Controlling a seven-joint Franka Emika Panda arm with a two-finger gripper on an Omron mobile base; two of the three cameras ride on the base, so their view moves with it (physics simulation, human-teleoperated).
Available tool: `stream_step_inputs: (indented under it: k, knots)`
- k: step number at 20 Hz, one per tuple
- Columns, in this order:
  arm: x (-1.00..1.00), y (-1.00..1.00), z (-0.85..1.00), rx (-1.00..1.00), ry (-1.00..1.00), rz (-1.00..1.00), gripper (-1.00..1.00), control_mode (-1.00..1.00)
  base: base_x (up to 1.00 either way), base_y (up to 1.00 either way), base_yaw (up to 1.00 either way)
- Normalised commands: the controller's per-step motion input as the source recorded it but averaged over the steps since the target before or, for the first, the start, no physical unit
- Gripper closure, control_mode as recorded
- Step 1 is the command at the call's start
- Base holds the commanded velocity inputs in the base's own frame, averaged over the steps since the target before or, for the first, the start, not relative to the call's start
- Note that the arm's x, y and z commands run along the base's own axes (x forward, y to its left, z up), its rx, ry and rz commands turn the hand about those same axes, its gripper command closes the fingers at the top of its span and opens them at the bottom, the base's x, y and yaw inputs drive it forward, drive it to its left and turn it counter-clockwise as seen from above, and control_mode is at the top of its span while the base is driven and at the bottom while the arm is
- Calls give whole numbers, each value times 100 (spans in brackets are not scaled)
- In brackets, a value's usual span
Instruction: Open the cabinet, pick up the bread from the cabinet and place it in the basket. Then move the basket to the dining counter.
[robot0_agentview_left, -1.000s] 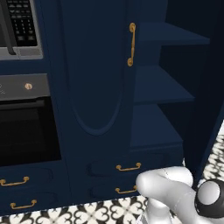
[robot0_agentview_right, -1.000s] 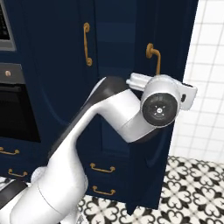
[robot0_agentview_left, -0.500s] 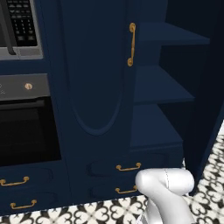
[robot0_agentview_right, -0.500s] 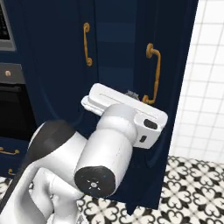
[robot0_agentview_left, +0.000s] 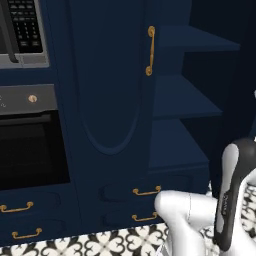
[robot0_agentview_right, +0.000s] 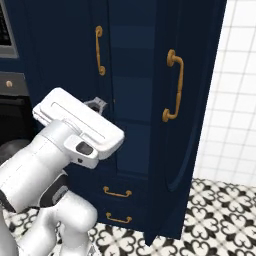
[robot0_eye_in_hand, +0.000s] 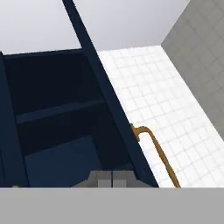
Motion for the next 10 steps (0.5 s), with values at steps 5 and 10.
stream_step_inputs:
  k: [5, 10]
  knots:
    - [70, 74, 0, -1, 1, -32, 100, -100, 0, 0, 0]
    - [100, 22, 0, 2, 11, -21, 100, -100, 0, 0, 0]
